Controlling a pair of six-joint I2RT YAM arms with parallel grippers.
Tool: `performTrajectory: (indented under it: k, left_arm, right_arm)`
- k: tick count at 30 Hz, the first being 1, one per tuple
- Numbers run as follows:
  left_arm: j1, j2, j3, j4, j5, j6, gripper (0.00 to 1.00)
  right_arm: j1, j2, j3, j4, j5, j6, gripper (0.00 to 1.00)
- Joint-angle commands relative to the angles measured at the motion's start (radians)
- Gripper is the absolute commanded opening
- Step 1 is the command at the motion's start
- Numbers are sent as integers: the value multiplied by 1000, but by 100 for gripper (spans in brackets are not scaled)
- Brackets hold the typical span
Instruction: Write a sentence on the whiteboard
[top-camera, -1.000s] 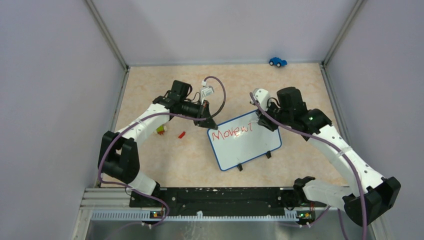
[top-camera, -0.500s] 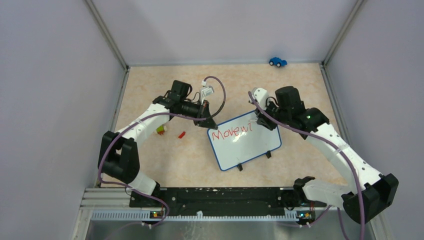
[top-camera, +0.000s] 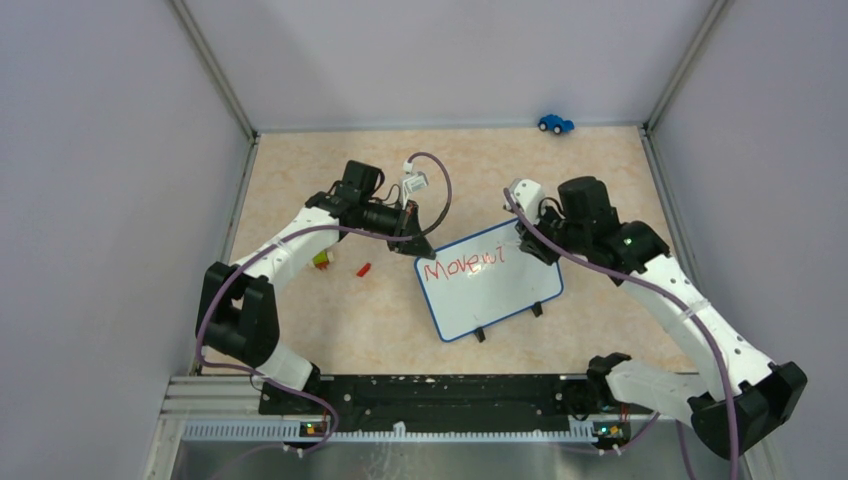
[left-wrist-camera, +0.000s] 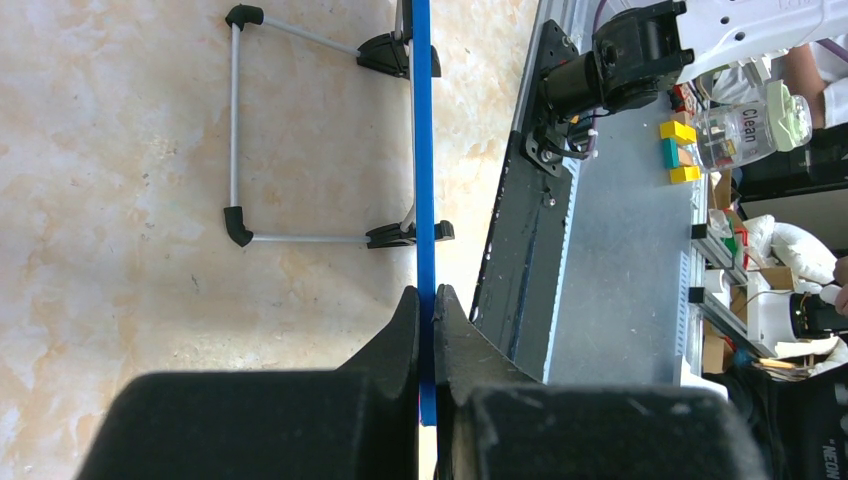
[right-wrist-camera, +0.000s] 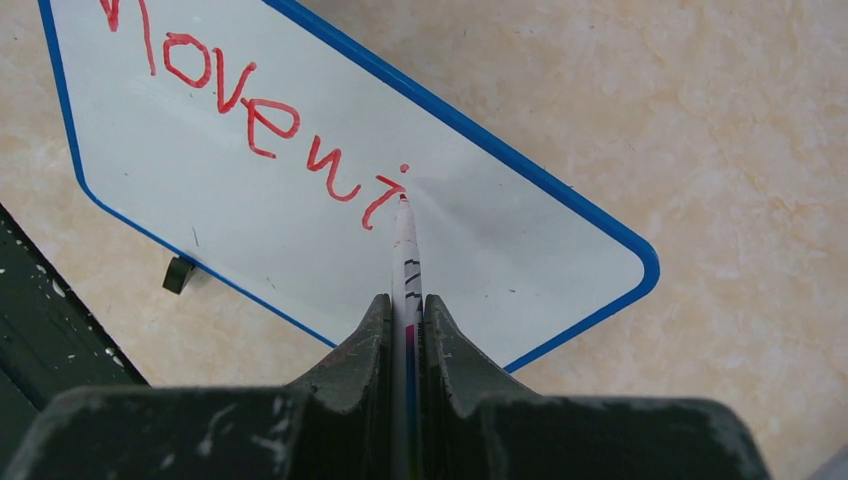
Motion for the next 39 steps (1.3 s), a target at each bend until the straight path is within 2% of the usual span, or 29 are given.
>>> performTrajectory:
  k: [1,16,32,39]
  left_arm:
    - [-8,-7,-18,-2,20,23,0]
    - [-8,-9,-22,-4,17,26,0]
    - [-8,-10,-24,-1,17,25,0]
    - [-8,-8,-22,0,20,23,0]
  right_arm:
    - [5,-17,-7,10,45,-11,0]
    - [4,36,-28,70,61,-7,0]
    - [-36,17,-6,32,121,-9,0]
    - [-36,-10,44,-20,3,-22,0]
